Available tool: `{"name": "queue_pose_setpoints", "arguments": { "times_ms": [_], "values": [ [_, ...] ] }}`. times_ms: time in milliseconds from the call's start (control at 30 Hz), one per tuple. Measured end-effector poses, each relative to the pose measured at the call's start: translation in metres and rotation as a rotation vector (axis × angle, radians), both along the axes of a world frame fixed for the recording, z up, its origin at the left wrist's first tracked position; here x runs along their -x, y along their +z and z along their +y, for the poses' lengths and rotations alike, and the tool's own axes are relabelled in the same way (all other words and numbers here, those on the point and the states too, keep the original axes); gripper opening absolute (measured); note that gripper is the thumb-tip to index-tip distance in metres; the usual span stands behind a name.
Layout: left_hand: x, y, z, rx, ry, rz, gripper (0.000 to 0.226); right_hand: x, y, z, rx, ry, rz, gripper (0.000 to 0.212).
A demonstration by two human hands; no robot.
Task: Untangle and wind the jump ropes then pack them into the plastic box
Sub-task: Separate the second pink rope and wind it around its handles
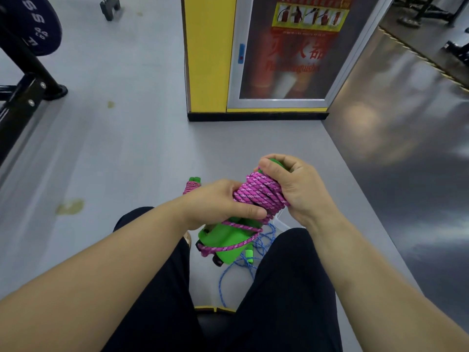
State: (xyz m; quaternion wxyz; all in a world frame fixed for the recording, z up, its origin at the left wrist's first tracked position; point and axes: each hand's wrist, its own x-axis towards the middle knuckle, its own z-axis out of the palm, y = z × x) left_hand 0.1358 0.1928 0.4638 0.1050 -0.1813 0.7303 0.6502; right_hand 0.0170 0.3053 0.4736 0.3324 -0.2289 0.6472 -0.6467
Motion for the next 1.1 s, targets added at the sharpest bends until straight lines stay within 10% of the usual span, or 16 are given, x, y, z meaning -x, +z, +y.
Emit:
{"name": "queue_pose_setpoints", "arguments": {
  "times_ms": [267, 467, 800, 967, 1100],
  "values": [
    [0.005, -0.02, -0.003, -0.177, 0.066, -0.057, 0.041, 0.009, -0.016, -0.003, -0.066, 0.039, -0.205, 0.045],
    [0.01, -0.037, -0.014, -0.289, 0.258, -0.066, 0.04, 0.008, -0.039, 0.008, -0.15, -0.141, 0.537, 0.016],
    [0.023, -0.076, -0.03, -0.316, 0.4, -0.11, 0.05, 0.019, -0.071, -0.015, -0.225, 0.177, 0.984, 0.011],
    [0.032, -0.101, -0.048, -0.354, 0.341, -0.17, 0.064, 0.031, -0.095, -0.023, -0.268, 0.24, 0.881, 0.015],
    [0.051, -0.124, -0.071, -0.3, 0.286, -0.237, 0.034, 0.046, -0.123, -0.045, -0.405, 0.072, 0.402, 0.03]
  ]
}}
